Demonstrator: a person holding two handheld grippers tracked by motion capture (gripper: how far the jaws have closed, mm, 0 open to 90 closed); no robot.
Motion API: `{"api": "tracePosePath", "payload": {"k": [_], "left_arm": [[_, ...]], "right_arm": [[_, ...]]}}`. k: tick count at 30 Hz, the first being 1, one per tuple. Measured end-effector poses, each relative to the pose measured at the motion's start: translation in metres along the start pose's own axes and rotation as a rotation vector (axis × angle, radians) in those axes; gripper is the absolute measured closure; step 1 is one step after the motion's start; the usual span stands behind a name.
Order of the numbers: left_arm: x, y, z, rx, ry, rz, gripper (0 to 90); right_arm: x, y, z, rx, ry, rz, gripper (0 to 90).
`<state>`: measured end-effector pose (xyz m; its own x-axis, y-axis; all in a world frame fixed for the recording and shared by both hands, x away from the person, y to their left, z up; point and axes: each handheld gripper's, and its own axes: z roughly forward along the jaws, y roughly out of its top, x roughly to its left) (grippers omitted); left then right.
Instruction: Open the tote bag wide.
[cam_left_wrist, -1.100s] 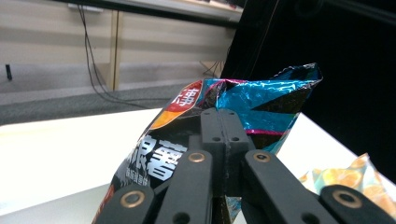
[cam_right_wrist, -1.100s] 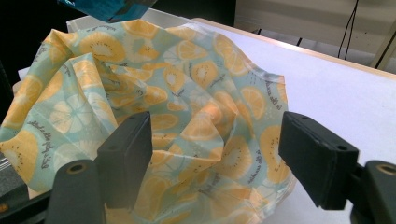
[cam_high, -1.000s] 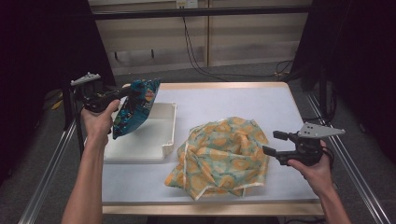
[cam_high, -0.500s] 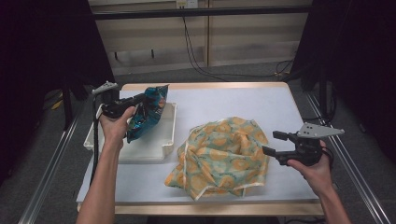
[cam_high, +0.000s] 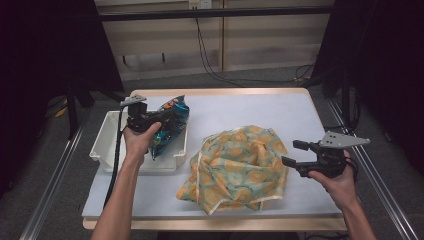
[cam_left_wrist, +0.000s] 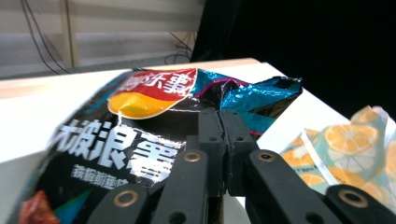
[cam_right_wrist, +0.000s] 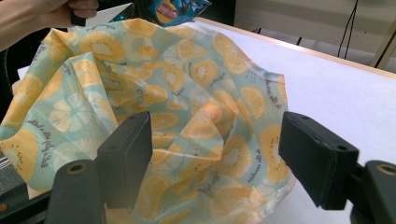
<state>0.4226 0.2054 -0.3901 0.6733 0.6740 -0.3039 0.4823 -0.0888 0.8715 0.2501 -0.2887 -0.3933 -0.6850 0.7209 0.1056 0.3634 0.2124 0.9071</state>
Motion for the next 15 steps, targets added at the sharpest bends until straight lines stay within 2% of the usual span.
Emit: {"api": "tracePosePath", "payload": {"k": [6,8,12,15], "left_arm": [[-0.001,-0.004,0.005,0.029,-0.020,-0.004,84.9],[0.000,-0.006,0.007,0.053,-0.028,-0.011,81.0],[0.001,-0.008,0.007,0.058,-0.044,-0.018,76.1],[0.002,-0.011,0.006,0.064,-0.060,-0.018,67.1]], "right_arm": [[0.001,0.000,0.001,0.003,0.001,0.004,26.1],[0.001,0.000,0.001,0.003,0.001,0.004,26.1],[0.001,0.000,0.001,0.003,0.001,0.005,26.1],[0.001,0.000,0.001,0.003,0.001,0.005,26.0]]}}
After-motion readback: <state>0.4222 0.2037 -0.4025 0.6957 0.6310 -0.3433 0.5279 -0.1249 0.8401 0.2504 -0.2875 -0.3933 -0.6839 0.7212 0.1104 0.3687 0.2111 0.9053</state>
